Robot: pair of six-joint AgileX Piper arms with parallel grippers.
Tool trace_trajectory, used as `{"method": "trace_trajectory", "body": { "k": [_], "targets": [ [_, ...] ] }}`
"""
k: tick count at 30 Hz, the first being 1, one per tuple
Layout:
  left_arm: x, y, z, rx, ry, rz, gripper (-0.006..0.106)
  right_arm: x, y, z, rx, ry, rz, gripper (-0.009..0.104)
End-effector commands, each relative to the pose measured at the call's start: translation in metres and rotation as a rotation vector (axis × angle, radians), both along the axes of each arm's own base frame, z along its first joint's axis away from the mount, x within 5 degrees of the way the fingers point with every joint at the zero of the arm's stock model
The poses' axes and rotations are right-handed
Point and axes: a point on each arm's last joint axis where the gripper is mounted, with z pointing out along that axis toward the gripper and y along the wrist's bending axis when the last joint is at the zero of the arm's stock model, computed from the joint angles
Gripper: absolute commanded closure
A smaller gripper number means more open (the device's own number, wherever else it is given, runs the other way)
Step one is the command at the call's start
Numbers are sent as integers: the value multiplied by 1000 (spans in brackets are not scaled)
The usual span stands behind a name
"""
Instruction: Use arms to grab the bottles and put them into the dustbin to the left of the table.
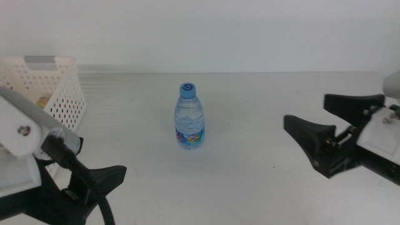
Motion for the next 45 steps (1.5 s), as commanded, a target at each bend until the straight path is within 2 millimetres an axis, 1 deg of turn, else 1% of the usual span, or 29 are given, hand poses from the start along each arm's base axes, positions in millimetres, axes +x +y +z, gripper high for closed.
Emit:
{"method": "trace_trajectory", "body": {
  "k": [1, 6, 17, 21, 25, 33, 36, 39, 45],
  "targets": [
    [2, -2, 15, -75, -72, 15, 18, -6, -4, 16, 28, -86, -7, 18],
    [2, -2, 15, -75, -72, 15, 18, -11, -11, 18, 5, -84, -38, 18],
    [2, -2, 15, -75, -72, 15, 18, -10, -11, 18, -22, -98, -34, 18],
    [5, -2, 20, -115, -111, 31, 18, -10, -11, 18, -22, -98, -34, 18],
    [6, -2, 17, -105, -115, 38, 18, -10, -11, 18, -22, -98, -34, 18],
    [15, 0, 17, -312, -264, 139, 18, -10, -11, 18, -22, -98, -34, 18],
    [17, 1, 15, -336, -344, 144, 18, -10, -11, 18, -22, -98, -34, 18],
    [18, 1, 7, -325, -408, 136, 18, -10, -11, 18, -22, -98, -34, 18],
    [16, 4, -14, -372, -503, 142, 18, -10, -11, 18, -22, -98, -34, 18]
  ]
}}
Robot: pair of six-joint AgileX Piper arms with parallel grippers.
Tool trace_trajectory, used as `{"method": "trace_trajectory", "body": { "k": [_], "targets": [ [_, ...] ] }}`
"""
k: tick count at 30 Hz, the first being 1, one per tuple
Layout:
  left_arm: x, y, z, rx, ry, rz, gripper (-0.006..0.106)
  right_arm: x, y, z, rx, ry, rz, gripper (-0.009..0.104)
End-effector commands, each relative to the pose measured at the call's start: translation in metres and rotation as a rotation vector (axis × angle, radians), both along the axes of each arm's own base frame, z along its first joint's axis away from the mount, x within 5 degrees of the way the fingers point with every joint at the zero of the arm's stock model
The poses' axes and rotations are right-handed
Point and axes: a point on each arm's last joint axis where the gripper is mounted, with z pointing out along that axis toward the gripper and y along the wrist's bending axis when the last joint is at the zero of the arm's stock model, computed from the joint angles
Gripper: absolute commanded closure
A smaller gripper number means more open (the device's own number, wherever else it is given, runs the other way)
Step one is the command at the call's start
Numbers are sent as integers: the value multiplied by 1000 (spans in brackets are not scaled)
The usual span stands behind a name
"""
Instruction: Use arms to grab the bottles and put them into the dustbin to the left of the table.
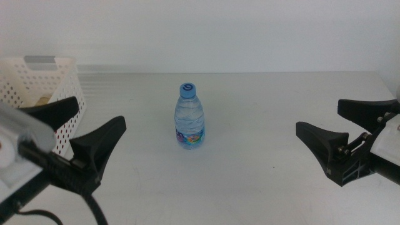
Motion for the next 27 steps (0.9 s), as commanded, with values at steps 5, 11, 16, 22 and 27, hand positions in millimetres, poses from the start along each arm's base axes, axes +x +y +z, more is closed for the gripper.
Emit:
{"method": "trace_trajectory", "body": {
  "k": [5, 11, 16, 22, 27],
  "targets": [
    [-2, 2, 0, -121, -93, 6, 18, 1, 1, 17, 41, -101, 8, 18],
    [12, -7, -22, -85, -34, 3, 18, 1, 1, 17, 41, -101, 8, 18],
    [32, -19, -35, -104, -38, 8, 18, 1, 1, 17, 41, -101, 8, 18],
    [51, -39, -60, -93, -27, -68, 18, 1, 1, 17, 41, -101, 8, 18],
    [67, -51, -73, -136, -14, -91, 18, 1, 1, 17, 41, -101, 8, 18]
  ]
}}
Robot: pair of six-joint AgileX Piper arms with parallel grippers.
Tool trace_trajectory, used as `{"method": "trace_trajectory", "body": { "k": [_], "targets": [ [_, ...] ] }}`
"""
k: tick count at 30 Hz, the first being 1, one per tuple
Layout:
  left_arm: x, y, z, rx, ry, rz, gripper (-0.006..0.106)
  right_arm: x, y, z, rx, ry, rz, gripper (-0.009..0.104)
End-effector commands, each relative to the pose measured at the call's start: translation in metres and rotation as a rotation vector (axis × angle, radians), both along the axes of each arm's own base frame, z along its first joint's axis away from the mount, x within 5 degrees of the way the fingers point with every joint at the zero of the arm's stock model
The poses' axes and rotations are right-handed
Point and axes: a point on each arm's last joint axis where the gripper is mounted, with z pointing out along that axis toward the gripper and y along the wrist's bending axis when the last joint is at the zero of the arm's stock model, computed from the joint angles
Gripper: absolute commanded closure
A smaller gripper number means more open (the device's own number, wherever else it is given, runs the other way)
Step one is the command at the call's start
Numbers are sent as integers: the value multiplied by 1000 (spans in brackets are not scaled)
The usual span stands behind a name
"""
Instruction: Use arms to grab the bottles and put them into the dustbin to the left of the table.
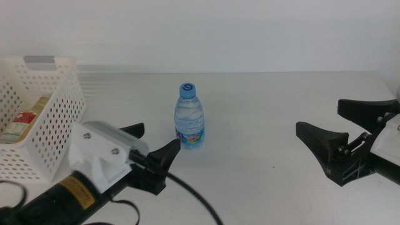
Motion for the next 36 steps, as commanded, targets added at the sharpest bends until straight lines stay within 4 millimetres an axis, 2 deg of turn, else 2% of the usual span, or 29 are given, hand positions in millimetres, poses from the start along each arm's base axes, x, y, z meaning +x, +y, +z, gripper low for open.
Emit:
{"method": "trace_trajectory", "body": {
  "k": [1, 8, 14, 24, 36],
  "targets": [
    [10, -7, 16, -99, -109, -5, 18, 1, 1, 17, 41, -101, 8, 18],
    [36, -18, 6, -37, -103, 32, 13, 1, 1, 17, 41, -101, 8, 18],
    [54, -28, 1, -30, -91, 44, 13, 1, 1, 17, 41, -101, 8, 18],
    [89, -29, -8, -41, -67, 28, 13, 1, 1, 17, 41, -101, 8, 18],
    [128, -54, -32, -55, -30, -16, 13, 1, 1, 17, 41, -101, 8, 18]
  ]
}}
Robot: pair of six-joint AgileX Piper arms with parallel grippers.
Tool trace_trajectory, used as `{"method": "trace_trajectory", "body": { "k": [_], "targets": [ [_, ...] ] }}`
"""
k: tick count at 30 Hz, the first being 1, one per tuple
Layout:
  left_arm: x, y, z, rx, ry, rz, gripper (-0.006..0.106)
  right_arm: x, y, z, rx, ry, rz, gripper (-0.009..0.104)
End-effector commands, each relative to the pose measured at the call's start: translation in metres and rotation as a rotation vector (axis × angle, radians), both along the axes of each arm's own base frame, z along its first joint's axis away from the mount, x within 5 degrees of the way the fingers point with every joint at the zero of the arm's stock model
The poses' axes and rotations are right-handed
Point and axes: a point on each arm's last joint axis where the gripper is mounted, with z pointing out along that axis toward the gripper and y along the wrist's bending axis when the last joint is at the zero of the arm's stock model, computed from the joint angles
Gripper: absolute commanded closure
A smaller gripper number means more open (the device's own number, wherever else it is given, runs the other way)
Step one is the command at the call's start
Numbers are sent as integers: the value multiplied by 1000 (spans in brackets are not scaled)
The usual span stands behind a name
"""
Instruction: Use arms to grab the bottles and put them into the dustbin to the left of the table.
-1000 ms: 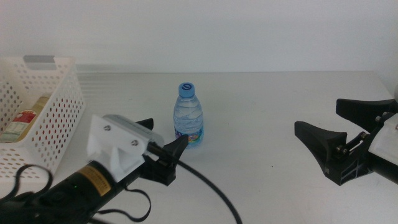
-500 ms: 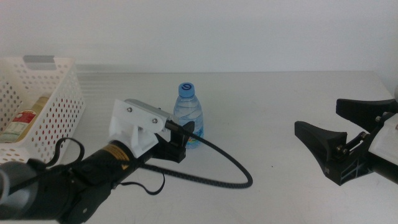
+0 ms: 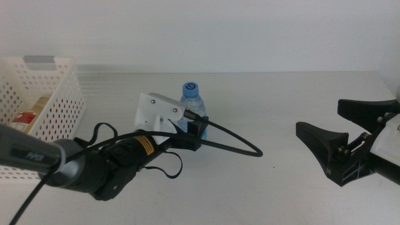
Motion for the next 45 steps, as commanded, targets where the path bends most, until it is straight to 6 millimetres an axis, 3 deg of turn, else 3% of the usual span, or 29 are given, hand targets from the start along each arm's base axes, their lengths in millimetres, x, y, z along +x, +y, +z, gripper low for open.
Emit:
{"method": "trace_trajectory", "body": {
  "k": [1, 10, 13, 16, 24, 31, 45],
  "targets": [
    [9, -6, 22, -91, -105, -10, 13, 1, 1, 17, 41, -101, 8, 18],
    [23, -10, 14, -109, -104, 18, 13, 1, 1, 17, 41, -101, 8, 18],
    [24, -10, 14, -129, -120, 27, 18, 1, 1, 17, 41, -101, 8, 18],
    [26, -7, 15, -147, -120, 59, 33, 1, 1, 17, 41, -101, 8, 18],
    [15, -7, 20, -61, -67, 10, 105, 1, 1, 17, 41, -101, 8, 18],
    [-8, 6, 52, -9, -44, 17, 105, 1, 1, 17, 41, -101, 8, 18],
    [-52, 41, 138, 144, 132, 128, 105, 1, 1, 17, 41, -101, 8, 18]
  ]
}}
